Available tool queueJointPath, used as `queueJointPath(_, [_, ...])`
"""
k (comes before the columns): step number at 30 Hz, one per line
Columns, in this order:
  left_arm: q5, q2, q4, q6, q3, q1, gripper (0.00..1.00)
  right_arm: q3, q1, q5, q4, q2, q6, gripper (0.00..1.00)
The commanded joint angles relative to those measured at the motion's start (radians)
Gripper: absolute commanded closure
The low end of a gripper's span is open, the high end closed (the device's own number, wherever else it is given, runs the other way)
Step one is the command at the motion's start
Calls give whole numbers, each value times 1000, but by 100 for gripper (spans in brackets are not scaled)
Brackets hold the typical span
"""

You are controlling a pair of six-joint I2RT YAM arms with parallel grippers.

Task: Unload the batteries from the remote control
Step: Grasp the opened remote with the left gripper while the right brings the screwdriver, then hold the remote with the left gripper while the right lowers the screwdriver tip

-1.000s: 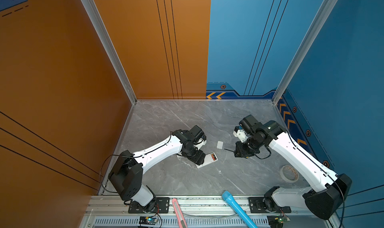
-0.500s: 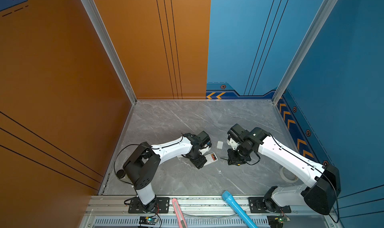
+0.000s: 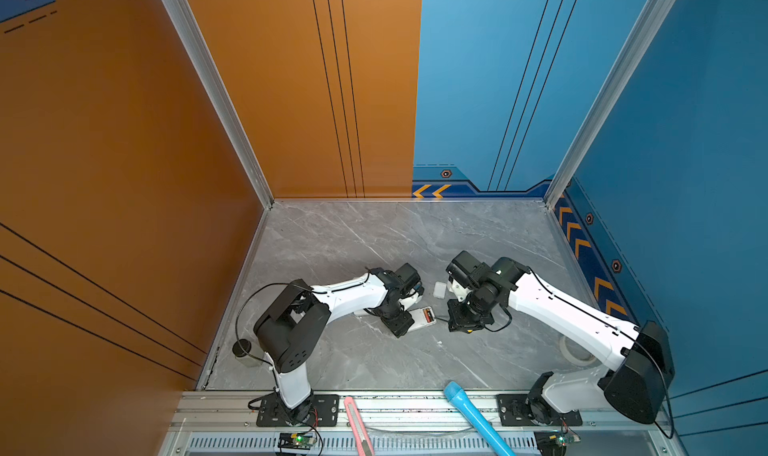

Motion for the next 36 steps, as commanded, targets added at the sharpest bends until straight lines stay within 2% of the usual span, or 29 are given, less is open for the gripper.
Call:
queueJointPath(1, [16, 11, -6, -3, -16, -6, 30, -4, 7, 21, 13, 14, 18, 100])
queueJointPath(4, [6, 15, -6, -18, -21, -11, 34, 5, 6, 20, 12, 27, 15, 100])
queueJointPath(8, [-3, 11, 4, -29, -25, -14, 44, 8, 5, 21, 15, 38, 16, 100])
queueJointPath(17, [-23, -6, 39, -42, -37, -42, 48, 48, 0, 25, 11, 74, -18, 100])
queueJointPath(26, [-71, -9, 55, -34, -38, -67, 57, 245, -40, 103, -193, 178, -202, 100])
queueJointPath(36, [-70, -8, 57, -11, -23, -68, 61, 359, -8, 161, -304, 284, -313, 100])
